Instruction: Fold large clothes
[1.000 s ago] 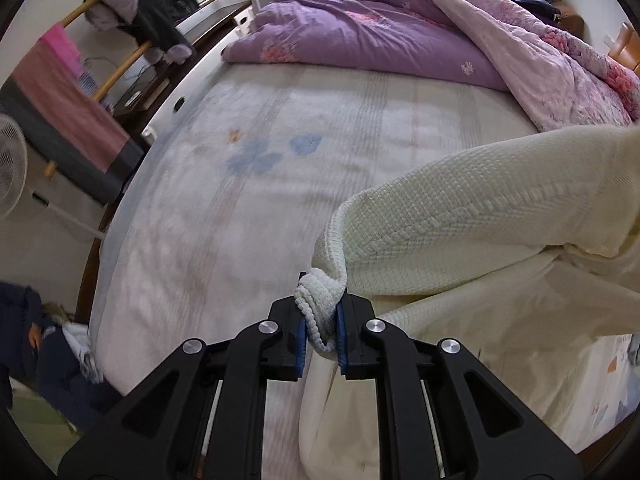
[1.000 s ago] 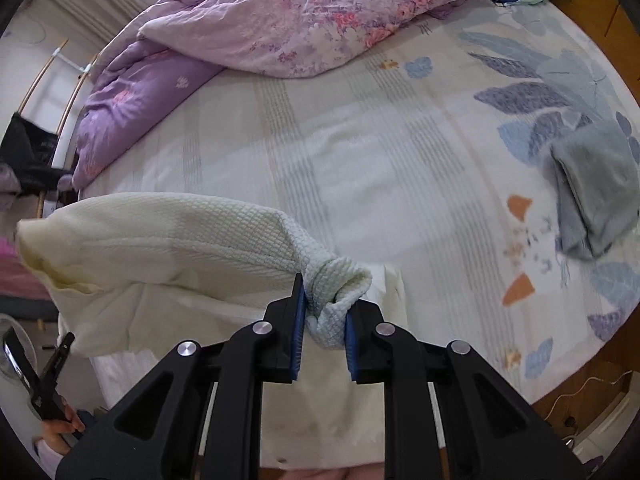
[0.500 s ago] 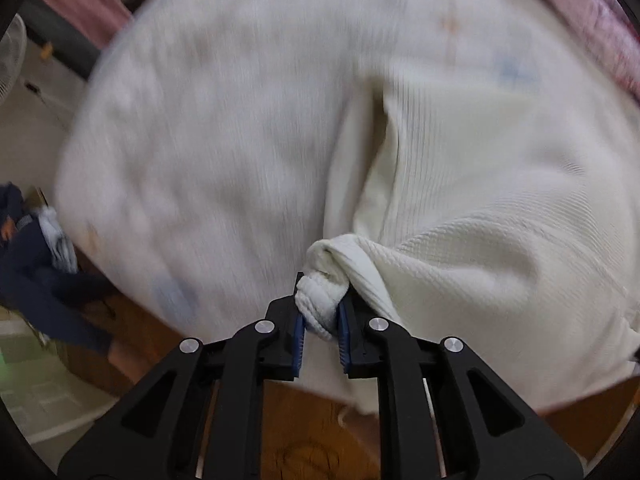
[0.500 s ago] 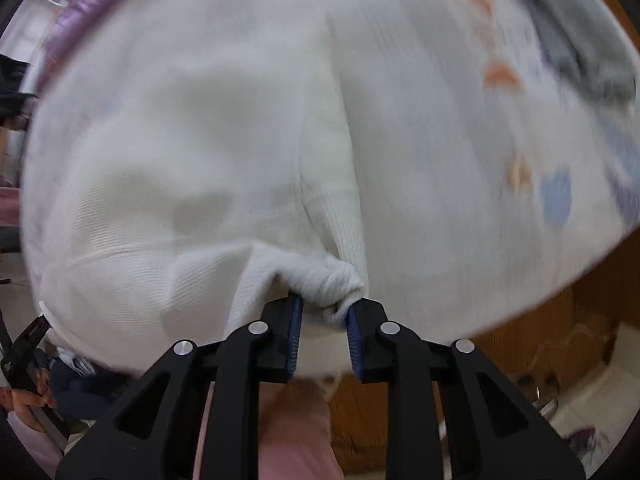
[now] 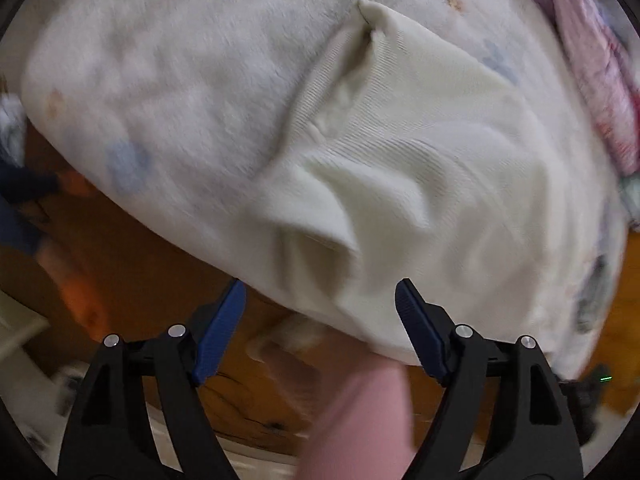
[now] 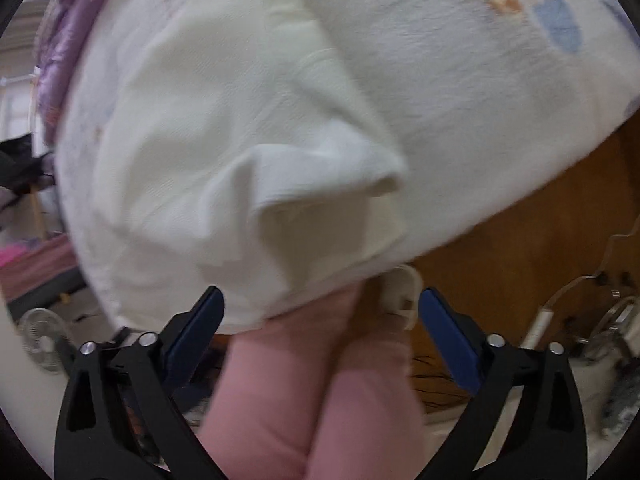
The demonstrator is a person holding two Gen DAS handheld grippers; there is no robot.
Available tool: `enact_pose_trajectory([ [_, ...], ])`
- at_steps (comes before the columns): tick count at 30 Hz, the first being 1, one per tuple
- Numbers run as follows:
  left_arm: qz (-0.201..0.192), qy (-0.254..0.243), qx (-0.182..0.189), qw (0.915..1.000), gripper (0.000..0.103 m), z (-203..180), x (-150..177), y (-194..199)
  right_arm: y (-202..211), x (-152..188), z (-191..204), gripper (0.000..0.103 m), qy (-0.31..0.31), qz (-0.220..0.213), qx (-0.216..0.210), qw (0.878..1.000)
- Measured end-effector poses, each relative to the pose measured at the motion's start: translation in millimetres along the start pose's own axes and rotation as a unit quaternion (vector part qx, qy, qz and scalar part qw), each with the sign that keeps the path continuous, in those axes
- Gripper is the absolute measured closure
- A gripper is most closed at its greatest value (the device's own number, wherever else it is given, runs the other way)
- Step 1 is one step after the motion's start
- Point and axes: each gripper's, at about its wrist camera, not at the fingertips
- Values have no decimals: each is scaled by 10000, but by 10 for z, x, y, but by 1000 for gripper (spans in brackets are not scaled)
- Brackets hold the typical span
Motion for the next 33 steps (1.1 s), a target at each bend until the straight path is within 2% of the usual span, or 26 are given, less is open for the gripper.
enact_pose_trajectory([
  [2,12,168,530,9985,25,2,20,-80,-67,-46,67,19,-102,-58,-350,9993],
  [3,27,232,707,9972,27,-7,7,-122,-111,-87,91,32,-186,-108,-516,9984],
  [4,49,302,840,9960,40,-28,-30,-180,-169,-167,108,50,-274,-109,-617,9977],
  [5,24,321,919,9953,50,-48,-67,-225,-219,-231,106,60,-352,-84,-619,9974],
  [6,-11,321,922,9952,81,-77,-93,-273,-290,-309,100,87,-457,-65,-647,9968],
  [7,10,327,721,9969,99,-96,-134,-333,-351,-360,82,99,-585,-48,-643,9962],
  [8,112,305,460,9984,99,-102,-164,-402,-393,-374,58,99,-705,-34,-554,9960],
  [11,318,52,62,9995,100,-136,-151,-538,-552,-319,-81,99,-1046,178,-182,9942],
  [13,353,-93,-258,9990,100,-143,-80,-586,-646,-262,-184,99,-1220,272,-178,9920],
  [15,439,-33,-273,9987,100,-101,-34,-647,-657,-267,-204,99,-1387,263,-222,9897],
  [16,470,-36,-331,9983,100,-100,-30,-666,-660,-285,-181,95,-1437,296,-165,9890],
  [17,597,-41,-740,9955,99,-115,-34,-703,-669,-301,-157,86,-1448,400,7,9886],
  [18,698,-67,-1059,9919,98,-84,-25,-728,-697,-328,-136,62,-1455,666,328,9866],
  [19,879,-165,-1371,9865,90,-93,-22,-748,-712,-333,-139,29,-1448,991,561,9829],
  [20,1003,-245,-1360,9853,81,-109,-16,-734,-661,-362,-135,25,-1403,1015,541,9834],
  [21,1020,-332,-1179,9872,60,-120,0,-661,-549,-328,-92,25,-1272,836,395,9876],
  [22,858,-439,-974,9906,45,-136,18,-527,-438,-307,-47,25,-1122,750,288,9904],
  [25,608,-604,-926,9920,44,-194,-5,-229,-184,-273,9,24,-1025,714,264,9918],
  [29,388,-451,-610,9964,44,-244,-245,19,230,-339,56,23,-917,334,408,9944],
  [33,407,-210,-151,9988,44,-234,-631,46,646,-722,76,23,-767,-217,326,9963],
])
Point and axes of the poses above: each gripper's, at about its wrist camera, not at the fingertips, and y roughly against the way its jaws point, z to its left, x to its underside, and after that the axes turned 12 degrees about z, right-handed
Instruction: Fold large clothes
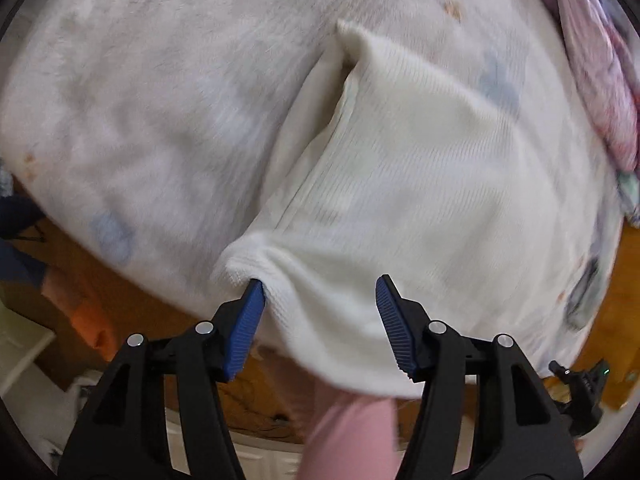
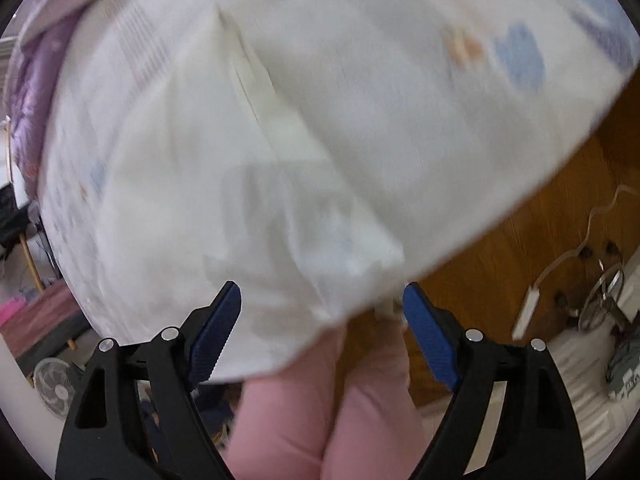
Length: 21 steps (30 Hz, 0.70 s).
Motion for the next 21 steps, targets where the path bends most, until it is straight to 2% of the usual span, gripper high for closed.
enact_pose_trajectory([
  [3,161,102,51,9998,44,-150,-319,-45,101,-316,110,23,16,-271,-109,9996],
  [5,419,164,-11,9990,44,-227,-395,-76,230,-553,181,23,60,-366,-38,9993],
  [9,756,94,-103,9970,44,-380,-378,114,281,-925,408,23,200,-407,272,9986],
  [10,810,127,-31,9966,44,-396,-319,196,291,-1011,472,23,235,-410,324,9984],
  [12,719,156,135,9972,42,-405,-218,378,288,-1064,531,23,269,-434,348,9981],
  [13,651,174,117,9977,37,-394,-158,511,301,-1101,560,23,290,-436,335,9981],
  [16,193,120,159,9996,31,-353,-107,842,264,-1134,563,23,362,-448,291,9979],
  [18,-67,-8,210,9998,31,-370,-231,934,215,-1216,614,23,390,-408,316,9979],
  [20,-271,-66,164,9995,31,-438,-444,876,164,-1289,638,23,337,-328,272,9985],
  [21,-334,-130,265,9990,31,-452,-521,832,129,-1328,647,23,325,-280,168,9989],
])
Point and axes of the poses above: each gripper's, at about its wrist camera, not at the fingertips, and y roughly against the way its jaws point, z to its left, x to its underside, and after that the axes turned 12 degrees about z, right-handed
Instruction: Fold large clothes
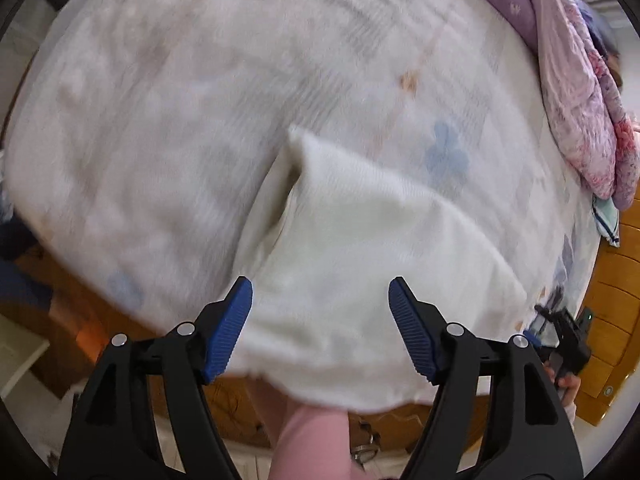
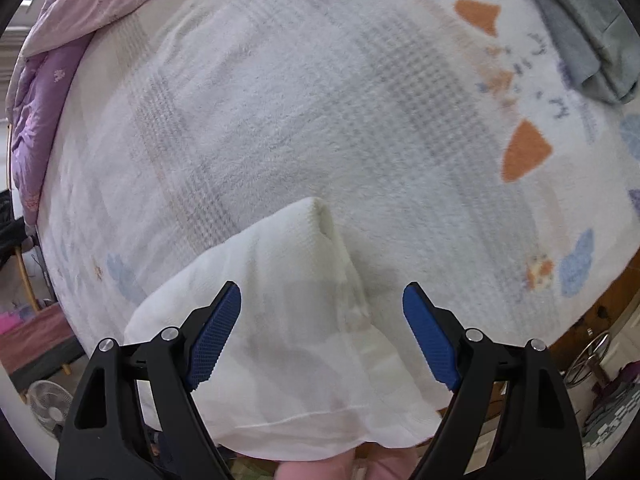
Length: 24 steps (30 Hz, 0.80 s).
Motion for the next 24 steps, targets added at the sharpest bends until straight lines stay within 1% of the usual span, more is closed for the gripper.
enact_pose_trajectory([
  [2,-18,-34,177,9998,31,-21,-245,-213,-65,-63,34,23,15,31,-99,9999],
  [4,-44,-94,198,9997,31,-40,-493,-430,-111,-115,60,23,-4,45,-13,10000],
  [5,-82,-108,210,9997,31,-65,-601,-525,-160,-154,83,24,0,84,-55,9999],
  [6,-94,-132,249,9996,32,-93,-713,-613,-208,-190,108,31,14,129,-148,9998],
  [7,-161,-170,252,9994,49,-126,-816,-690,-250,-220,135,46,62,158,-273,9995],
  [8,-255,-166,151,9994,70,-142,-878,-735,-288,-247,163,53,111,196,-294,9993],
  [9,-342,-107,-125,9993,101,-169,-950,-765,-338,-273,197,67,155,233,-101,9996],
  [10,-430,-90,-252,9987,103,-195,-997,-783,-359,-288,221,78,189,205,52,9996],
  [12,-817,-191,-362,9958,103,-256,-1037,-651,-318,-288,255,85,247,55,56,9997],
  [13,-1116,-288,-503,9921,103,-313,-1055,-514,-275,-280,273,87,299,-16,38,9995],
  [14,-1306,-375,-577,9890,103,-354,-1083,-403,-249,-278,285,88,327,-55,31,9994],
  [15,-1344,-462,-515,9885,103,-378,-1131,-326,-230,-282,296,88,358,-76,41,9993],
  [16,-1149,-466,-348,9917,103,-382,-1210,-293,-242,-298,295,88,353,-38,79,9993],
  [17,-905,-333,-315,9948,103,-365,-1257,-294,-261,-311,291,88,333,1,108,9994],
  [18,-743,-290,-367,9961,103,-352,-1263,-297,-274,-322,291,88,328,54,155,9993],
  [20,-544,-469,-478,9963,102,-305,-1150,-332,-264,-330,297,83,317,98,172,9993],
  [21,-360,-414,-481,9973,89,-234,-1085,-399,-254,-330,301,83,316,111,143,9993],
  [22,-173,-340,-397,9985,68,-165,-1038,-471,-258,-336,314,83,326,118,126,9993],
  [23,22,-248,-237,9994,61,-74,-1010,-571,-253,-338,322,83,339,109,130,9993],
  [24,186,-132,-71,9997,59,20,-990,-676,-252,-342,315,81,360,117,120,9992],
])
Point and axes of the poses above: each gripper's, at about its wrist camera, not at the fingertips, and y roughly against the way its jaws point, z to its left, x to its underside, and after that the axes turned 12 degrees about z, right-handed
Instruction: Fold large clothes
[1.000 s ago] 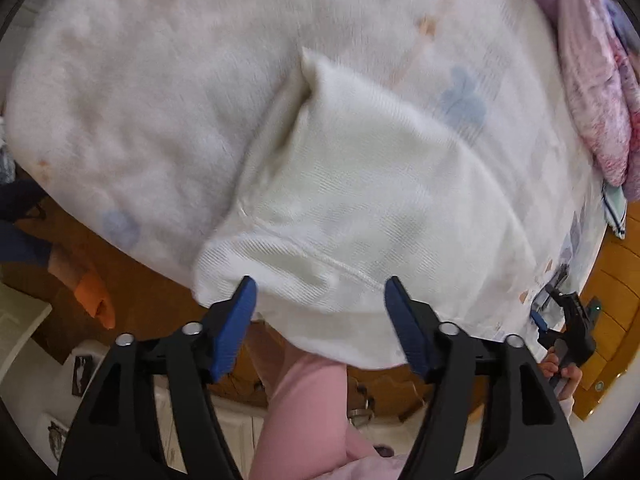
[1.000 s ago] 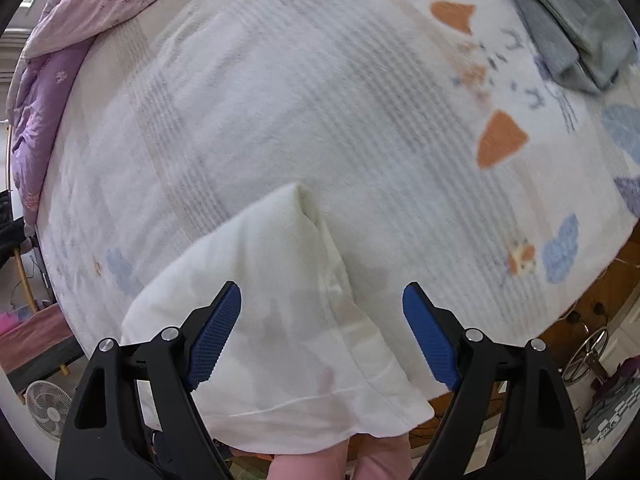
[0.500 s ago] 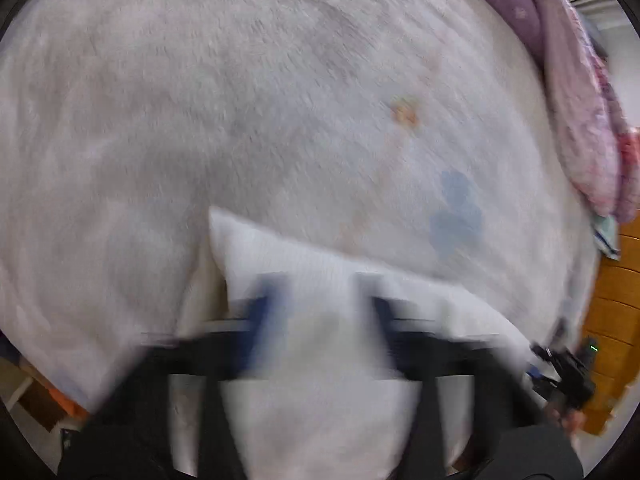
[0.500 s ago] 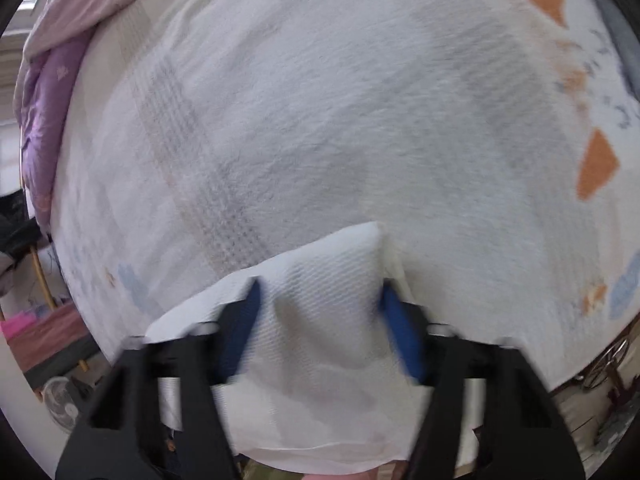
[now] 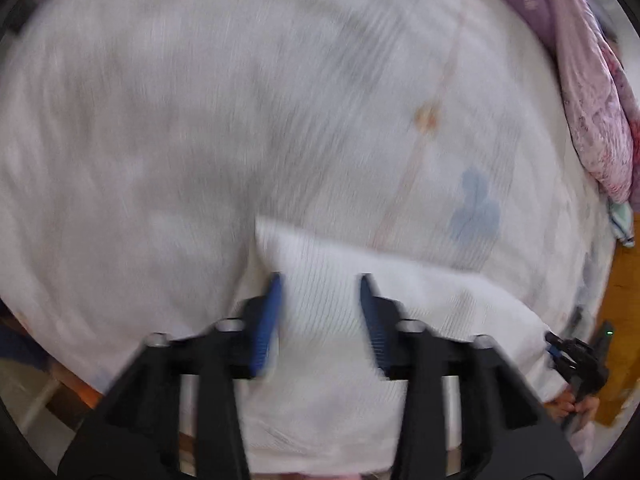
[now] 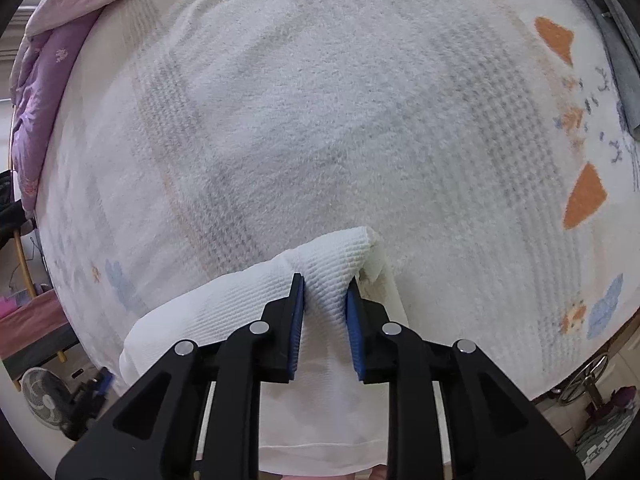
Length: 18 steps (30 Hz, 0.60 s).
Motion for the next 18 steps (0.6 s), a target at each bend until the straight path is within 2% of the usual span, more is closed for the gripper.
enact_pose_trajectory([
  [3,361,274,392,9982,59,161,-20,-219,11,-8,-59,75,-76,50,-2,10000],
  [4,367,435,554,9968,59,225,-52,-281,38,3,-116,65,-88,101,-12,9999],
  [6,370,594,875,9937,60,279,-90,-325,15,-1,-127,51,-123,133,-9,9998],
  [7,299,639,1157,9908,64,290,-122,-321,5,-13,-120,51,-89,109,-69,9999],
  [8,225,652,1148,9910,73,289,-133,-309,-38,-27,-85,51,-44,116,-147,9998],
  [9,126,653,1070,9920,87,283,-153,-292,-96,-57,-69,49,-3,198,-272,9994],
  [10,-11,704,1098,9914,88,274,-175,-263,-145,-79,-55,56,-31,256,-289,9992],
  [12,-203,698,996,9924,89,200,-183,-163,-132,-86,-42,79,-155,58,-246,9996],
  [13,-379,580,888,9936,90,128,-181,-73,-109,-75,-19,84,-171,-9,-213,9996],
  [16,-675,396,629,9949,90,-23,-213,98,3,-6,69,86,-52,-236,-284,9993],
  [18,-684,422,539,9953,90,-52,-297,78,-6,-30,77,86,-87,-302,-272,9991],
])
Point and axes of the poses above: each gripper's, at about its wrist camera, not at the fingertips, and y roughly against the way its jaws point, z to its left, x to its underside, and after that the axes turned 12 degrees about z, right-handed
